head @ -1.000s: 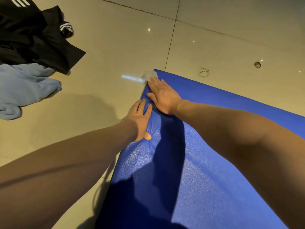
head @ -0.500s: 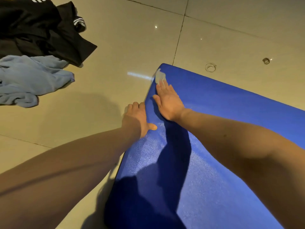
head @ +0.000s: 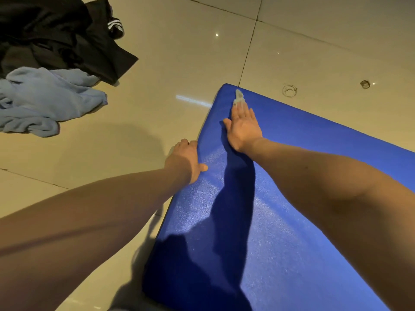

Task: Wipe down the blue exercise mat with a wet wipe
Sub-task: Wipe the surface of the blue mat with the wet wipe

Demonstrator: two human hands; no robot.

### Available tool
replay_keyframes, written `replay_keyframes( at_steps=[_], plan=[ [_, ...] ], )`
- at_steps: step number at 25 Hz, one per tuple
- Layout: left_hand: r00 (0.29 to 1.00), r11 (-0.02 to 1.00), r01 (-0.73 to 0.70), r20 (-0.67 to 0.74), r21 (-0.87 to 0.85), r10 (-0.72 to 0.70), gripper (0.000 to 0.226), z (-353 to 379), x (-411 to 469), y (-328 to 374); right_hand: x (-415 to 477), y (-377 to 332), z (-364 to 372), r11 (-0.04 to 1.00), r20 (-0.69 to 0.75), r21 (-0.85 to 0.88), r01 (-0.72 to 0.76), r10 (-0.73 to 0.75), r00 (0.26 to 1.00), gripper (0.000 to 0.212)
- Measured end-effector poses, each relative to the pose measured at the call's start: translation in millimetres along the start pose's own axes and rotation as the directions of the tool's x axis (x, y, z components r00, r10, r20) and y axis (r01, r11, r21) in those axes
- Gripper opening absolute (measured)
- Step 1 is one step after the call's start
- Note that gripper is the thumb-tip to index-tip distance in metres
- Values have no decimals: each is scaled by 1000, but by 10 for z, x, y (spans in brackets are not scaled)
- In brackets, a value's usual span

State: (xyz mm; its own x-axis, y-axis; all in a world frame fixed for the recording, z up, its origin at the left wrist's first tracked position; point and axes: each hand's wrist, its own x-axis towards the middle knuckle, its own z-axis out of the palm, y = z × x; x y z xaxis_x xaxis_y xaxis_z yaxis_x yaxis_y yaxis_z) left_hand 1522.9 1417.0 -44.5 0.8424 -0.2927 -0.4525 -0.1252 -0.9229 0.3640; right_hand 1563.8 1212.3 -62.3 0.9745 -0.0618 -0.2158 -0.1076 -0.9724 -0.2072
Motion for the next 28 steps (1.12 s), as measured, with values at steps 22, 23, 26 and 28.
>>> replay_keyframes(
  at_steps=[22, 23, 26, 28],
  plan=[
    [993, 979, 87, 91, -185, -71, 43, -2, -200, -290, -1104, -431, 356, 926, 55, -7, 378, -377, 925, 64],
    [993, 980, 90, 96, -179, -73, 40, -13, -212, -277, -1213, -387, 369, 917, 64, -29, 398, -396, 916, 62],
    [993, 987, 82, 99, -136, -69, 30, -57, -236, -237, -1088, -131, 240, 950, 19, -125, 285, -285, 958, 63],
    [994, 988, 78, 92, -131, -66, 31, -73, -255, -214, -878, 142, 139, 975, 21, -209, 78, -75, 997, 64]
  ],
)
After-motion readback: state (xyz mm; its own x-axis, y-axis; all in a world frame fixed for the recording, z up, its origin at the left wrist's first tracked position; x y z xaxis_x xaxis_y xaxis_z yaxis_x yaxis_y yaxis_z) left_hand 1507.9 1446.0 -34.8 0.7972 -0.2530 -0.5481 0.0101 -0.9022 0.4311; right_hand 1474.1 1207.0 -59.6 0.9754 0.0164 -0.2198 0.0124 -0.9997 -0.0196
